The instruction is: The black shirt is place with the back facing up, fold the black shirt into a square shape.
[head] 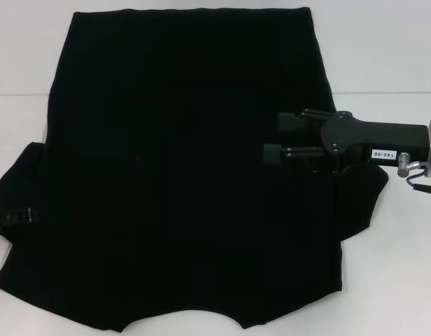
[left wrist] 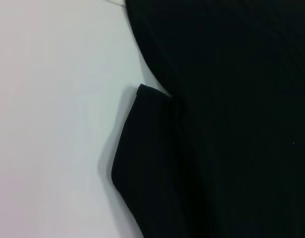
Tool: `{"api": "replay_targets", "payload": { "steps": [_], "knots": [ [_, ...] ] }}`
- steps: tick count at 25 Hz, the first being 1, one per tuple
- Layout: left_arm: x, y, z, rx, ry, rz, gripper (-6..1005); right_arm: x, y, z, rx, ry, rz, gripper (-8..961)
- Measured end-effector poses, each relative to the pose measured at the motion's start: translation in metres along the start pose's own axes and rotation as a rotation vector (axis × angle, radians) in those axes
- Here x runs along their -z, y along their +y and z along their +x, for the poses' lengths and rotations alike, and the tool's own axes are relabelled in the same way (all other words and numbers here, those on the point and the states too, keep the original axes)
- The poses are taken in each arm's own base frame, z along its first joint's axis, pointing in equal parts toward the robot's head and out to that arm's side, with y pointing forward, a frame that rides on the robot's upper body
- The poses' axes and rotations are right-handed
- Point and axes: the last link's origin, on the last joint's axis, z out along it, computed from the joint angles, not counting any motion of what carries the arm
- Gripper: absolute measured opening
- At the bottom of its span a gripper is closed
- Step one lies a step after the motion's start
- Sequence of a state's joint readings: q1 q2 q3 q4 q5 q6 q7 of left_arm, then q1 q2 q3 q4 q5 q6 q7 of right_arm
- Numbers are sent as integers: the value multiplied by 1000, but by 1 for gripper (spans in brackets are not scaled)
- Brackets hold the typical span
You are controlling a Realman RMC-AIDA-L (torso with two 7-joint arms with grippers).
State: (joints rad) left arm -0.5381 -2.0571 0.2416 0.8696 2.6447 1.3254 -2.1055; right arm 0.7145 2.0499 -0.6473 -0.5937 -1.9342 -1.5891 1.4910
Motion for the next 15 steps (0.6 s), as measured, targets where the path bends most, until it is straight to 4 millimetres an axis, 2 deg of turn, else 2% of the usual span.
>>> {"api": "replay_targets", "payload": {
  "steps": [10, 15],
  "knots": [
    [-2, 3, 4, -21, -4, 1, 929, 0, 0, -1, 0, -6, 1, 945],
    [-1, -3, 6, 3, 7, 37, 810, 1, -1, -1, 0, -9, 3, 945]
  ]
}}
